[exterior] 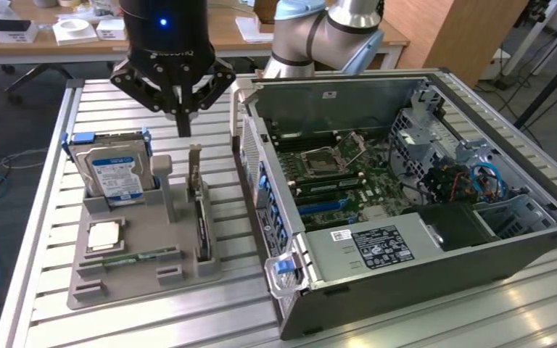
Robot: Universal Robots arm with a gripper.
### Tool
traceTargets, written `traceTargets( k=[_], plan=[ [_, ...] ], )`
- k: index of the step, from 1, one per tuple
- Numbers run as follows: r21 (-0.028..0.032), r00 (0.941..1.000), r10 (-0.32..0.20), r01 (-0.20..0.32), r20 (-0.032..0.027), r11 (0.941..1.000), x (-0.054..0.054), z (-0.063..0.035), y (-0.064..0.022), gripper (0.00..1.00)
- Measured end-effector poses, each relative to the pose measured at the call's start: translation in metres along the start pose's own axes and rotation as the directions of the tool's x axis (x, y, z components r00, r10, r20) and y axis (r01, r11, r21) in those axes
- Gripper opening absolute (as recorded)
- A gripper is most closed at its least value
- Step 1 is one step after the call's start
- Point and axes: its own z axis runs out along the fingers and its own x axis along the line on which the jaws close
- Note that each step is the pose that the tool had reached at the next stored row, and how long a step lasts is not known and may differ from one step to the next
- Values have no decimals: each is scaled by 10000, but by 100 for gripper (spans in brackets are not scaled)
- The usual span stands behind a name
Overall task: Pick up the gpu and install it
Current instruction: 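Reach for the gpu, then pick up the gpu and move the gpu toward the slot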
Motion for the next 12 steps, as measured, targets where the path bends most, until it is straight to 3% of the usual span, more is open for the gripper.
traceTargets(
  k=[5, 12],
  plan=[
    [1, 10000, 0, 0, 0, 10000, 9, -3, -54, 10],
    [0, 10000, 0, 0, 0, 10000, 9, -3, -56, 10]
  ],
)
